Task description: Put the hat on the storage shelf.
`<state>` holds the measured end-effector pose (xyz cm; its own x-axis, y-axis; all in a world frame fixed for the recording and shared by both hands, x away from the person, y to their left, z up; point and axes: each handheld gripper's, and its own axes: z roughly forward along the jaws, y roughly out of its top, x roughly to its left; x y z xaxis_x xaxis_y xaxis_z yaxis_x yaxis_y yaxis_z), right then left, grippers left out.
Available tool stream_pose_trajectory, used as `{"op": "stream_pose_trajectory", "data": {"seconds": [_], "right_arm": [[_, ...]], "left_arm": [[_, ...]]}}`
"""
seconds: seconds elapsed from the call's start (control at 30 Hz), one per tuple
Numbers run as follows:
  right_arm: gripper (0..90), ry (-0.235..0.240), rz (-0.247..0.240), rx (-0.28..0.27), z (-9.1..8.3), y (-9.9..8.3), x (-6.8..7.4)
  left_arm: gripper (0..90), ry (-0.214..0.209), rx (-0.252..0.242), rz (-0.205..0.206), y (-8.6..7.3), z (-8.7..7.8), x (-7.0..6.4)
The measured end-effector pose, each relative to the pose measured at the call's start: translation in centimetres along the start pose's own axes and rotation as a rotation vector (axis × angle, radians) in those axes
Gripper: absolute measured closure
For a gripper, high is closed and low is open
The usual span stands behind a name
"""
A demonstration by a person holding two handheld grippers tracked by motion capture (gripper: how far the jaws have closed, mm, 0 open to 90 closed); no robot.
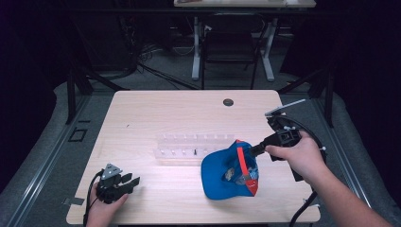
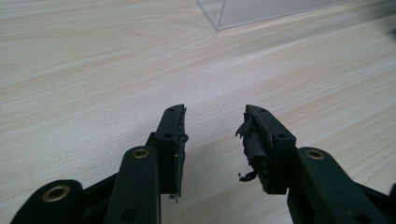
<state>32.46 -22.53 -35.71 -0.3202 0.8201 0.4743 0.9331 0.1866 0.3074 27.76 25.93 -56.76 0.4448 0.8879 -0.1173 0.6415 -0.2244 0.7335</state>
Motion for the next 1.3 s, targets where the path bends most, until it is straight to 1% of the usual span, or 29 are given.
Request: {"op": "stream_pose_trajectory", "data": {"seconds": [0.07, 0.1, 0.13, 0.17, 0.2, 0.23, 0.3, 0.33, 0.37, 0.4, 0.43, 0.5, 0.53, 0.63, 0.67, 0.7, 0.73, 0.77, 0.8, 0.9, 0.97, 1.0, 1.23, 1.27, 1.3], "right_arm": [[90.0, 0.006, -0.006, -0.005, -0.3, 0.1, 0.2], [90.0, 0.007, -0.019, -0.003, -0.6, 0.2, 0.3], [90.0, 0.012, -0.015, -0.005, -0.8, 0.3, 0.5], [90.0, 0.014, -0.025, -0.008, -1.0, 0.3, 0.6], [90.0, 0.020, -0.017, -0.013, -1.1, 0.3, 0.7], [90.0, 0.022, -0.021, -0.005, -1.3, 0.4, 0.7], [90.0, 0.024, -0.008, -0.006, -1.4, 0.4, 0.9], [90.0, 0.028, -0.008, -0.018, -1.4, 0.5, 0.9], [90.0, 0.028, -0.007, -0.005, -1.6, 0.5, 0.9], [90.0, 0.029, -0.013, 0.004, -1.8, 0.6, 0.9], [90.0, 0.042, 0.006, -0.014, -1.8, 0.5, 1.0], [90.0, 0.046, 0.007, -0.009, -1.8, 0.5, 1.0], [90.0, 0.053, 0.005, -0.001, -1.9, 0.6, 0.9], [90.0, 0.087, 0.017, 0.000, -2.2, 0.7, 0.8], [90.0, 0.096, 0.025, -0.009, -2.2, 0.7, 0.9], [90.0, 0.103, 0.025, -0.010, -2.3, 0.7, 0.9], [90.0, 0.118, 0.019, -0.010, -2.5, 0.7, 0.9], [90.0, 0.118, 0.019, -0.010, -2.5, 0.7, 0.9], [90.0, 0.125, 0.026, -0.016, -2.5, 0.7, 0.9], [90.0, 0.150, 0.035, -0.022, -2.7, 0.8, 1.0], [90.0, 0.154, 0.032, -0.022, -2.8, 0.9, 1.1], [90.0, 0.154, 0.032, -0.022, -2.8, 0.9, 1.1], [90.0, 0.181, 0.048, -0.041, -3.2, 1.0, 1.2], [90.0, 0.191, 0.053, -0.044, -3.3, 1.0, 1.2], [90.0, 0.212, 0.063, -0.048, -3.4, 1.1, 1.2]], "left_arm": [[59.3, 0.001, 0.001, 0.001, 0.0, 0.0, 0.0], [59.3, 0.001, 0.001, 0.000, 0.0, 0.0, 0.0], [59.3, -0.001, 0.000, 0.000, 0.0, 0.0, 0.0], [59.3, -0.001, 0.000, 0.000, 0.0, 0.0, 0.0], [59.3, -0.001, 0.001, 0.000, 0.0, 0.0, 0.0], [59.3, 0.000, 0.002, -0.001, 0.0, 0.0, 0.0], [59.3, 0.002, 0.004, 0.000, 0.0, 0.0, 0.0], [59.3, 0.000, 0.006, -0.001, 0.0, 0.0, 0.0], [59.3, -0.005, 0.014, 0.001, 0.0, -0.1, 0.0], [59.3, -0.004, 0.012, 0.000, 0.0, 0.0, 0.0], [59.3, -0.008, 0.025, 0.003, 0.1, -0.1, 0.1], [59.3, -0.009, 0.026, 0.003, 0.1, -0.1, 0.1], [59.3, -0.004, 0.012, 0.000, 0.0, 0.0, 0.0], [59.3, -0.004, 0.011, -0.002, 0.0, 0.0, 0.0], [59.3, -0.008, 0.024, 0.002, 0.0, 0.0, 0.0], [59.3, -0.003, 0.010, -0.002, 0.0, 0.1, 0.0], [59.3, -0.004, 0.011, -0.002, 0.0, 0.0, 0.0], [59.3, -0.003, 0.011, -0.002, 0.0, 0.1, 0.0], [59.3, -0.008, 0.027, 0.000, 0.0, 0.0, 0.0], [59.3, -0.008, 0.032, 0.003, 0.0, 0.0, 0.1], [59.3, -0.009, 0.023, 0.002, 0.0, 0.0, 0.0], [59.3, -0.008, 0.031, 0.003, 0.1, 0.0, 0.0], [59.3, -0.008, 0.030, 0.002, 0.1, 0.0, 0.1], [59.3, -0.008, 0.030, 0.003, 0.1, 0.0, 0.1], [59.3, -0.007, 0.022, 0.003, 0.0, 0.0, 0.0]]}}
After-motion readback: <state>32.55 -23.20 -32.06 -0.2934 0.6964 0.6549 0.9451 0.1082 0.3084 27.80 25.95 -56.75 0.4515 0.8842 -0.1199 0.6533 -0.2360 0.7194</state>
